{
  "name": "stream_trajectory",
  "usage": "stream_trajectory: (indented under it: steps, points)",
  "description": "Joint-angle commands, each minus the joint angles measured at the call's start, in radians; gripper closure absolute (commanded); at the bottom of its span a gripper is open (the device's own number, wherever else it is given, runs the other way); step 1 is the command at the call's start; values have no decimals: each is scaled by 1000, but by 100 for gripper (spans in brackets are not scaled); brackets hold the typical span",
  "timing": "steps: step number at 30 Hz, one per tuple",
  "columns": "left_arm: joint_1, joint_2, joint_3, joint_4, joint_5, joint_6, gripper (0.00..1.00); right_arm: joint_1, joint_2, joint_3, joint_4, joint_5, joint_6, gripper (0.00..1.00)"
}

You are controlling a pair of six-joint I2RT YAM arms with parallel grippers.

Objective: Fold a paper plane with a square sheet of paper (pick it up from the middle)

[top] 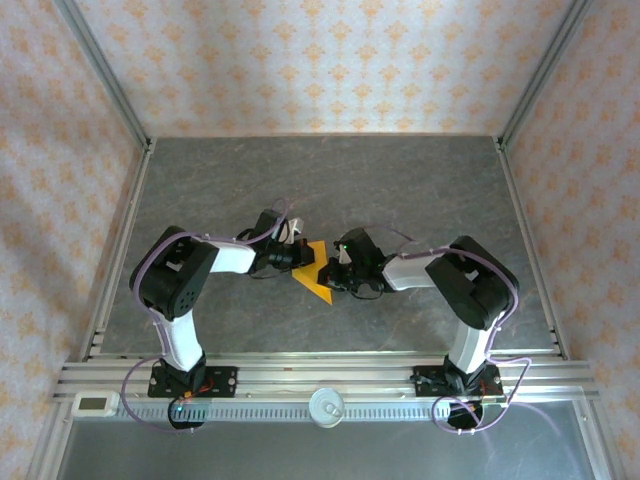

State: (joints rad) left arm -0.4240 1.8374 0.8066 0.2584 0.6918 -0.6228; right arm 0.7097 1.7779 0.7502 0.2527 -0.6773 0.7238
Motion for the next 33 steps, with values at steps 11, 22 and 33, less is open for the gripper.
stream_trajectory:
  steps: [11,22,33]
  points:
    - [4,31,-35,-18,-55,28,100,-6,66,125,-101,45,22,100]
    - [8,35,-32,-44,-84,33,100,16,-60,-150,-102,-3,-14,100]
    - [8,36,-31,-38,-84,21,100,43,-237,-204,-142,66,20,100]
